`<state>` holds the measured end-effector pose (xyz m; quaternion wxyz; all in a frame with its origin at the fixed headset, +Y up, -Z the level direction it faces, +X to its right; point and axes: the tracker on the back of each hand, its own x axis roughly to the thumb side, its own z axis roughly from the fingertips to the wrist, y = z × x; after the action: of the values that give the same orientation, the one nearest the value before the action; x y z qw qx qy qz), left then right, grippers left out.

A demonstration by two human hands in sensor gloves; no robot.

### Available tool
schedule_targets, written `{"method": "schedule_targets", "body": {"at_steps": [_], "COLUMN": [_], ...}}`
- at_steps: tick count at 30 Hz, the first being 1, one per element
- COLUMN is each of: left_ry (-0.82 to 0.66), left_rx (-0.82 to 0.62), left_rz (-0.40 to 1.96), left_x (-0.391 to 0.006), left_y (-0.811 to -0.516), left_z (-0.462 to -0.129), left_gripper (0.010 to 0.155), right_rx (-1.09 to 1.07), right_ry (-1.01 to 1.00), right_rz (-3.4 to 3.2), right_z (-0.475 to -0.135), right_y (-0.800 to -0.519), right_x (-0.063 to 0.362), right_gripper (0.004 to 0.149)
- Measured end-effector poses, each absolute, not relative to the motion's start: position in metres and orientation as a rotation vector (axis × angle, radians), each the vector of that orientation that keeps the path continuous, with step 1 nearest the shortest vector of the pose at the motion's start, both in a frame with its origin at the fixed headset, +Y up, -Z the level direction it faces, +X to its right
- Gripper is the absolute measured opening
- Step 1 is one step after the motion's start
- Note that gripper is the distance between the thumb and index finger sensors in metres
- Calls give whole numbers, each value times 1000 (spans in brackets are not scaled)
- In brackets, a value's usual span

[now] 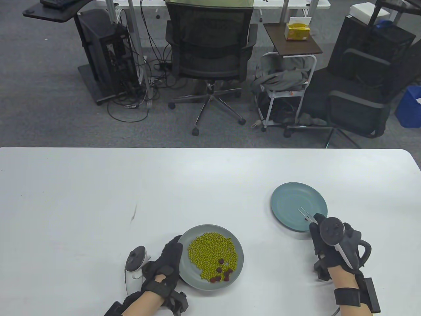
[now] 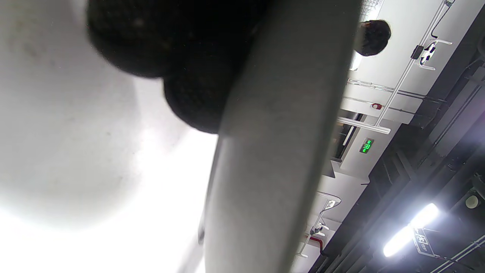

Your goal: Pick cranberries with tweezers into plate

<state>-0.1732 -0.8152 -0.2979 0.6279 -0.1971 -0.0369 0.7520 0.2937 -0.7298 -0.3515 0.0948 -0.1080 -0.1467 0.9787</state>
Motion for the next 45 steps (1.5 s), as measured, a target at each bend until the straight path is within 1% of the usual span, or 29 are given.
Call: {"method": "schedule_targets", "body": {"at_steps": [2, 6, 10, 14, 17, 21, 29, 42, 45], "left_ry": [-88, -85, -79, -75, -77, -78, -78, -81, -79], "left_rx": [-452, -450, -444, -441, -440, -438, -434, -436, -435], "left_rz": [1724, 1726, 1728, 1728, 1727, 1726, 1723, 1720, 1724], "left_x": [-173, -173, -174, -174, -174, -174, -174, -174, -175], "left_y": [-815, -815, -815, -815, -815, -815, -815, -816, -816], "left_z": [-298, -298, -299, -300, -300, -300, -300, -301, -301], "left_gripper": [62, 63, 63, 63, 63, 63, 63, 63, 63], "right_rx": [-158, 131, 378, 555, 653, 732, 803, 830, 842], "right_ry": [-479, -668, -688, -622, -605, -582, -559, -588, -625], "right_rz": [2909, 2897, 2889, 2868, 2861, 2832, 2838, 2893, 2897], "right_z": [-344, -323, -302, -288, -282, -278, -272, -269, -268], "right_y": [-722, -711, -705, -709, -713, -714, -715, -718, -717], "right_x": [274, 228, 188, 161, 149, 144, 136, 130, 130], "right_gripper": [50, 48, 47, 47, 48, 48, 49, 49, 50]}}
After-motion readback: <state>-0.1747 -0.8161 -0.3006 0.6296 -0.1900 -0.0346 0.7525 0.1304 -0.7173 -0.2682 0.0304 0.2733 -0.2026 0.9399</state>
